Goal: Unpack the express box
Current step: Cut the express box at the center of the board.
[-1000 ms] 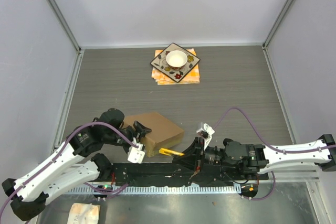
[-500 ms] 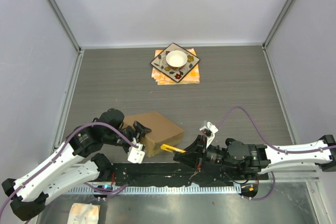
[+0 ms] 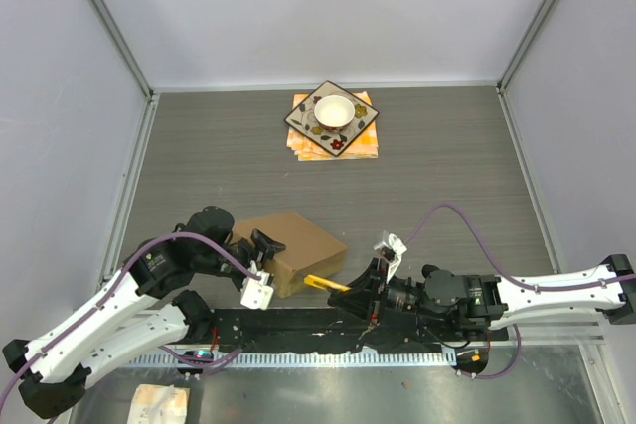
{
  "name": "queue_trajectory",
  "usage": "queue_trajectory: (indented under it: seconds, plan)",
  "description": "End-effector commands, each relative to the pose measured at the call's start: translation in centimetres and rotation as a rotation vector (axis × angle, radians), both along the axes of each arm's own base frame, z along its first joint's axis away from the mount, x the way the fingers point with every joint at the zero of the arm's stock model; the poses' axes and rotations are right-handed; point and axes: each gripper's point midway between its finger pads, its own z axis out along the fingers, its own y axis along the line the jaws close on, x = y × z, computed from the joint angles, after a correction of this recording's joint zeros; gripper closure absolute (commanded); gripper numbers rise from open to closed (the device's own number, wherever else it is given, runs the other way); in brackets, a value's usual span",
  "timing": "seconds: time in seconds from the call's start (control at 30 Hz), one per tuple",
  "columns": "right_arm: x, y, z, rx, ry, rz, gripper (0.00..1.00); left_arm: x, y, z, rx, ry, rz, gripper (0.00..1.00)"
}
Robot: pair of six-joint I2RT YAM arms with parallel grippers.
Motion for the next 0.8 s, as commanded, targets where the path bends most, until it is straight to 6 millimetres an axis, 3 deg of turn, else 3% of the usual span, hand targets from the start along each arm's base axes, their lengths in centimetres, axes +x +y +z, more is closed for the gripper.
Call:
queue_trajectory:
  seconds: [0.0, 0.33, 0.53, 0.77]
  plan:
    - [0.3, 0.3, 1.3, 0.057, 0.015, -0.021, 0.99, -1.0, 0.4, -0.8, 0.012, 0.078, 0.013, 0.88]
    - [-1.5, 0.4, 3.3, 0.137, 0.0, 0.086, 0.99, -0.7, 0.7, -1.3, 0.029, 0.064, 0.028, 0.88]
    - [-2.1, 0.4, 3.3, 0.148, 0.001, 0.116, 0.99, -0.7, 0.6, -1.3, 0.026, 0.061, 0.027, 0.88]
    - [-1.2, 0.7, 2.9, 0.115, -0.011, 0.071, 0.99, -0.7, 0.5, -1.1, 0.015, 0.063, 0.028, 0.88]
